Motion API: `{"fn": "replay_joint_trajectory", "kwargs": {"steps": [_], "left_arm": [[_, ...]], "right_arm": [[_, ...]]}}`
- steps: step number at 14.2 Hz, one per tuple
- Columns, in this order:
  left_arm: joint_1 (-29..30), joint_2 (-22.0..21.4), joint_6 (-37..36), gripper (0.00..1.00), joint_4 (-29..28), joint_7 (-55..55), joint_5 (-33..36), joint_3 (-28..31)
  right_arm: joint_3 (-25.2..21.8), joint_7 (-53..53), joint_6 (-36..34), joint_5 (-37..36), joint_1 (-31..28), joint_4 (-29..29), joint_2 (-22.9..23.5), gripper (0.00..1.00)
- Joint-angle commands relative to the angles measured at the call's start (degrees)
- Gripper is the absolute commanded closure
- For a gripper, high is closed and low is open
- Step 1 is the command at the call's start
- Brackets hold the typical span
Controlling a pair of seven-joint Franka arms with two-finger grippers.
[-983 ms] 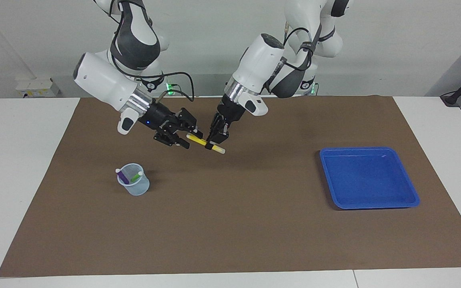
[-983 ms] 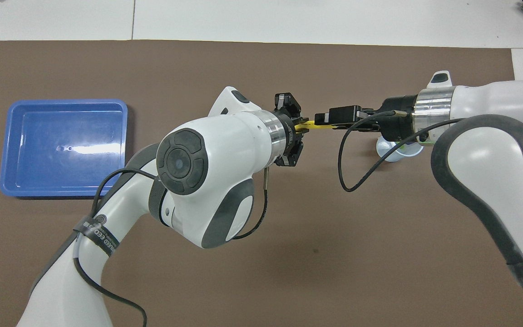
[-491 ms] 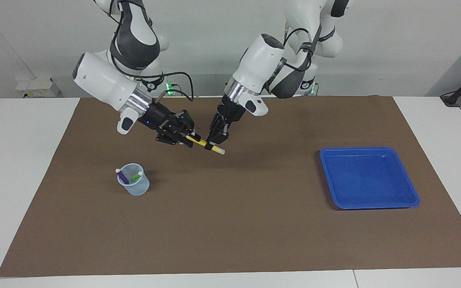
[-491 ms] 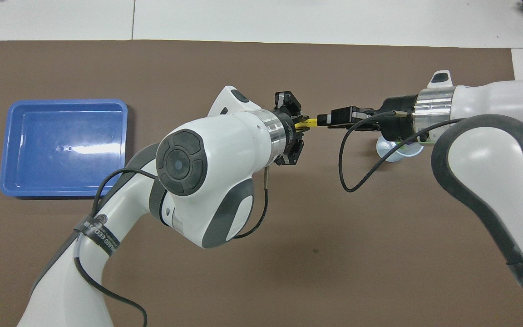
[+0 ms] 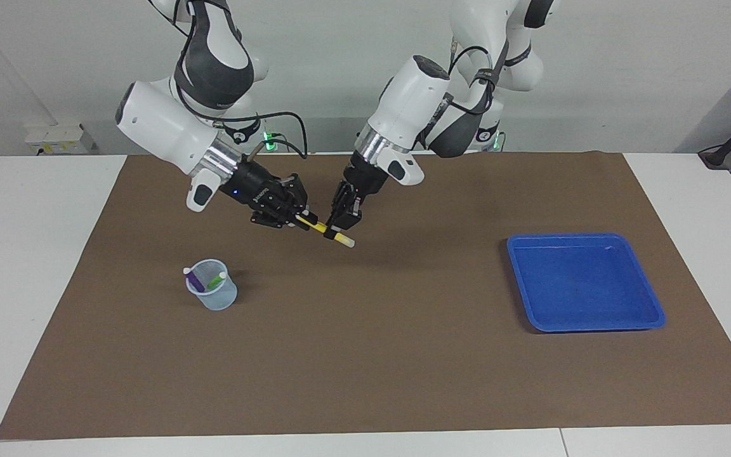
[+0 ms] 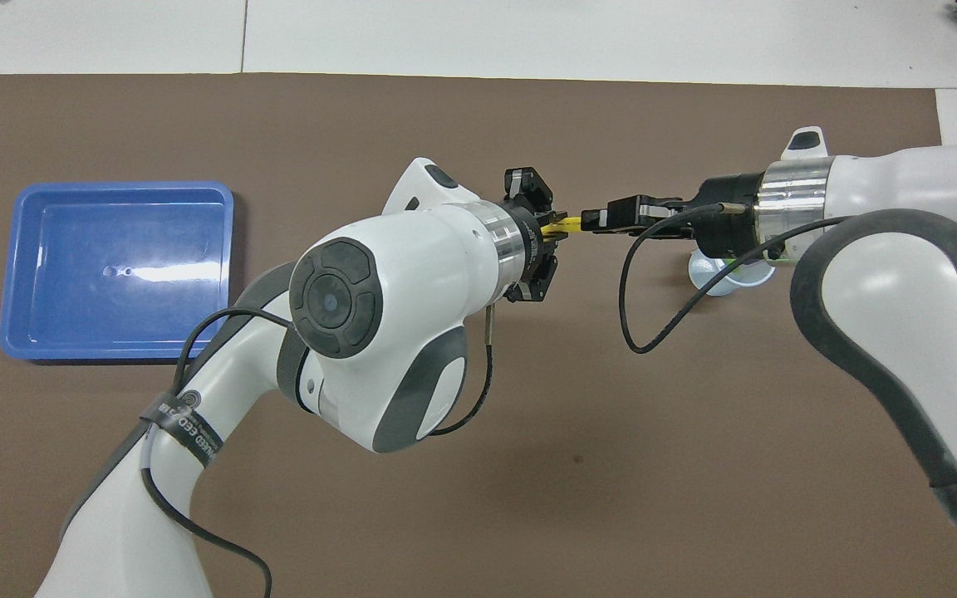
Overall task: Transfer and insert pens with both arms
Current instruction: 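Close the right gripper on the yellow pen's free end, then carry the yellow pen to the cup while the left gripper withdraws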
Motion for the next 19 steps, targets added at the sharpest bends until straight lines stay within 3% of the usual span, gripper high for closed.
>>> {"fn": "replay_joint_trajectory", "kwargs": {"steps": [1, 2, 4, 5, 7, 8, 15, 19], "left_arm": [[-0.8, 0.2, 0.4, 1.00, 0.6, 0.4, -0.5, 0.7], [-0.9, 0.2, 0.3, 1.00, 0.6, 0.4, -0.5, 0.7], [-0.7, 0.2, -0.3, 0.41, 0.1, 0.3, -0.3, 0.8], [-0.3, 0.1, -0.6, 0.25, 0.1, 0.3, -0.3, 0.8], [0.1, -0.3, -1.4, 0.05, 0.1, 0.3, -0.2, 1.2], [0.4, -0.5, -2.0, 0.00, 0.1, 0.2, -0.2, 1.4], [7.2, -1.5, -8.3, 0.00, 0.5, 0.4, 0.7, 1.6], [8.9, -1.6, -8.3, 0.00, 0.5, 0.3, 4.7, 1.6]], "right_arm": [[0.0, -1.6, -0.9, 0.0, -0.8, 0.3, -0.4, 1.00], [-0.2, -1.6, -1.1, -0.8, -0.9, 0.9, -0.4, 1.00], [-0.2, -1.5, -3.0, -3.5, -1.9, 2.3, -0.2, 1.00], [-0.2, -1.5, -3.4, -4.0, -2.5, 2.5, -0.3, 1.00], [-0.3, -1.4, -3.6, -6.5, -3.0, 2.6, -0.4, 1.00], [-0.3, -0.9, -3.6, -8.7, -3.1, 2.6, -0.4, 1.00], [-0.3, -0.5, -5.8, -32.9, -5.8, 4.3, 0.0, 1.00], [-0.3, -1.0, -5.8, -46.4, -6.4, 4.6, 0.2, 1.00]]}}
